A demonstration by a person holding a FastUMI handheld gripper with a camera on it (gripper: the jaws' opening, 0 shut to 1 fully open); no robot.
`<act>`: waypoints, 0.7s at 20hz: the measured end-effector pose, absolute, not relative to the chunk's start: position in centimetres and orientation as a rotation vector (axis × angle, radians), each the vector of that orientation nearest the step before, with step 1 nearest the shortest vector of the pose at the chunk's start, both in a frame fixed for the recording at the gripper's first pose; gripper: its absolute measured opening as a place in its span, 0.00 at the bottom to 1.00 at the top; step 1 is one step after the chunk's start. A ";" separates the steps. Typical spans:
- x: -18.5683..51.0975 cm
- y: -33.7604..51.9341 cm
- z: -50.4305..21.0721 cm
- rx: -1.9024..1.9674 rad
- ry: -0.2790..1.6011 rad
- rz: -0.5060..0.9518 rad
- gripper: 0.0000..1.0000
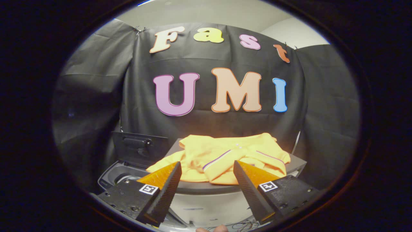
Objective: Put the clothes into the washing machine and then close the washing machine lid.
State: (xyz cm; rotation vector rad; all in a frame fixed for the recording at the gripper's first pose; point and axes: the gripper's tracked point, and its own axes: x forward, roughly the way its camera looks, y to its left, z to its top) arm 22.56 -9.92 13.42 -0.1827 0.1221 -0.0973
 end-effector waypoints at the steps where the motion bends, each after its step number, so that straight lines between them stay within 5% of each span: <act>1: 23.3 -10.6 13.7 -0.177 0.128 -0.104 0.98; 14: 30.7 -16.8 10.5 -0.195 0.481 -0.134 0.99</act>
